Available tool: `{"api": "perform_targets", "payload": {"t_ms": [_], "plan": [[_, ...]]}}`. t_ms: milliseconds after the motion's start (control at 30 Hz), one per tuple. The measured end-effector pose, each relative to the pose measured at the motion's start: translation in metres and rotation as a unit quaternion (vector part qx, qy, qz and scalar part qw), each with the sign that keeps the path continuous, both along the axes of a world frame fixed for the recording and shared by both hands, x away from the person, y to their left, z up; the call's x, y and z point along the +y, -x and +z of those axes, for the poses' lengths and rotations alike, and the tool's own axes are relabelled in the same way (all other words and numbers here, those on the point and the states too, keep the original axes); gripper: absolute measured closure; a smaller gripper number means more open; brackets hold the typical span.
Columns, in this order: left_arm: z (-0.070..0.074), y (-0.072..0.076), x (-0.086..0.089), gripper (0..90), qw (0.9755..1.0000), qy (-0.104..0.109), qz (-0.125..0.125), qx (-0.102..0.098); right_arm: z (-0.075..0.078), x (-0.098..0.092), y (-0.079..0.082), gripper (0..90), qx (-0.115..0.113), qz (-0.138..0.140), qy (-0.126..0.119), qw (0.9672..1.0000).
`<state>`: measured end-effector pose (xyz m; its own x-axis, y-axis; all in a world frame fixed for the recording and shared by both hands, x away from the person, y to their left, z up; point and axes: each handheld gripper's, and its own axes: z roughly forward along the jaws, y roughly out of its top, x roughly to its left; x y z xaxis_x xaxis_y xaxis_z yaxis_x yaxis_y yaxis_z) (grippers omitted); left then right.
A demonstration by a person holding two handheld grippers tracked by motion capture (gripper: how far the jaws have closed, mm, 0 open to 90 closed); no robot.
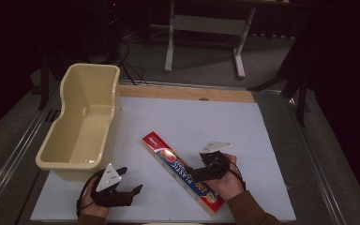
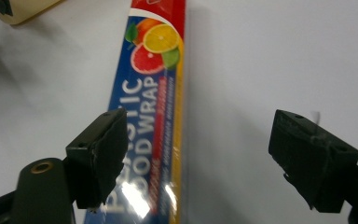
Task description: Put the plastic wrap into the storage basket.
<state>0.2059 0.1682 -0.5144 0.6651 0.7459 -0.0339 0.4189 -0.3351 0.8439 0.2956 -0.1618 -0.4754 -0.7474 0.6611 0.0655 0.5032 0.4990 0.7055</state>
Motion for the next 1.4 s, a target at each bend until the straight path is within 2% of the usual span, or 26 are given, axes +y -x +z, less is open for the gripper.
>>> {"api": "perform_targets", "payload": {"t_ms": [133, 533, 600, 867, 933, 967, 1100, 1200, 1267, 1400], "plan": [[0.000, 0.000, 0.000, 19.1, 1.0000, -0.001, -0.001, 0.000, -0.001, 0.013, -0.002, 21.2, 0.000, 0.005, 0.019, 0.9998], [0.001, 0.000, 0.000, 19.1, 1.0000, -0.002, -0.001, -0.001, -0.008, 0.038, -0.003, 22.7, 0.016, 0.028, 0.048, 0.9983], [0.001, 0.000, 0.000, 19.1, 1.0000, -0.001, -0.001, -0.001, -0.010, 0.045, -0.004, 25.1, 0.018, 0.030, 0.068, 0.9970], [0.001, 0.001, 0.001, 19.1, 1.0000, -0.001, -0.001, -0.002, -0.016, 0.058, -0.006, 34.3, 0.040, 0.033, 0.099, 0.9937], [0.001, 0.001, 0.001, 19.1, 1.0000, -0.001, -0.001, -0.002, -0.016, 0.060, -0.006, 36.2, 0.039, 0.036, 0.106, 0.9930], [0.001, 0.000, 0.001, 19.1, 1.0000, -0.001, -0.001, -0.002, -0.017, 0.064, -0.006, 36.2, 0.036, 0.037, 0.119, 0.9916], [0.001, 0.001, 0.001, 19.1, 1.0000, -0.001, -0.002, -0.002, -0.018, 0.067, -0.008, 36.3, 0.041, 0.036, 0.127, 0.9904], [0.001, 0.000, 0.001, 19.1, 1.0000, -0.001, -0.001, -0.002, -0.019, 0.073, -0.008, 35.4, 0.030, 0.044, 0.154, 0.9866], [0.001, 0.001, 0.001, 19.1, 1.0000, -0.001, -0.001, -0.002, -0.022, 0.076, -0.010, 35.4, 0.035, 0.042, 0.165, 0.9848], [0.001, 0.001, 0.001, 19.1, 1.0000, 0.000, -0.001, -0.002, -0.024, 0.078, -0.011, 37.7, 0.047, 0.027, 0.161, 0.9855]]}}
